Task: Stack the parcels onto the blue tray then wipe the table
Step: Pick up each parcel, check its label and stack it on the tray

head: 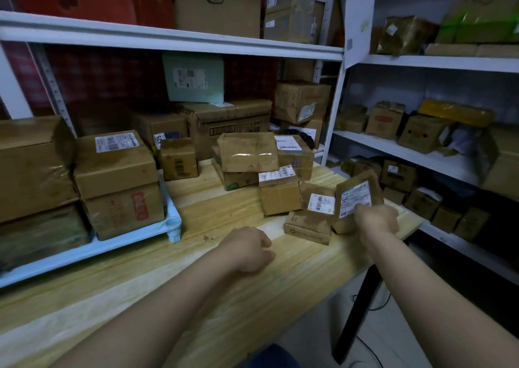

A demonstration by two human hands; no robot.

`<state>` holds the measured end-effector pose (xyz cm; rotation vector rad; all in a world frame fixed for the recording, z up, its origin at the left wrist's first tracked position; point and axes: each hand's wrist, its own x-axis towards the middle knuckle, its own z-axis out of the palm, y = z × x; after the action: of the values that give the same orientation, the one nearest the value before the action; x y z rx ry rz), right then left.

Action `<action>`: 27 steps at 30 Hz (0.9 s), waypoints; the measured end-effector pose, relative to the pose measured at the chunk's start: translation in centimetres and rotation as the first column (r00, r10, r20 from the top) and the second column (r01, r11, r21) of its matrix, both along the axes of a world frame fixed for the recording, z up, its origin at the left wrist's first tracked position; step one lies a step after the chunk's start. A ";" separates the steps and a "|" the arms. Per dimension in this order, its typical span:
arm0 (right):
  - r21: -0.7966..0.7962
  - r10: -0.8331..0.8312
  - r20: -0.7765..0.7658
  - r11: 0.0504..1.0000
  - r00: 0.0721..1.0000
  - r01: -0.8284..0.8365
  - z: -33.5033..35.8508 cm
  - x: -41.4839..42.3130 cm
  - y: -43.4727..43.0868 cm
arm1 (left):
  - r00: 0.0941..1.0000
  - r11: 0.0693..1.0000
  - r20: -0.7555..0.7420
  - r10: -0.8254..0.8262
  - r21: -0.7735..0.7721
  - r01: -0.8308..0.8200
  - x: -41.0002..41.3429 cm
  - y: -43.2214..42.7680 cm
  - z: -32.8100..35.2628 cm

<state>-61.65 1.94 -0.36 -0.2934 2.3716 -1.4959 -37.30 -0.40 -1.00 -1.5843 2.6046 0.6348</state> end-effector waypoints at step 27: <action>-0.774 0.901 0.133 0.355 0.413 -0.524 1.2 13.4 -2.2 | 0.114 0.895 -0.908 0.404 0.366 -0.254 8.0 -2.0 3.5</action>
<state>-48.22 -0.29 0.80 -0.8617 0.8804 -1.4921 -29.31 -2.42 2.49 -2.1814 2.5409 2.6297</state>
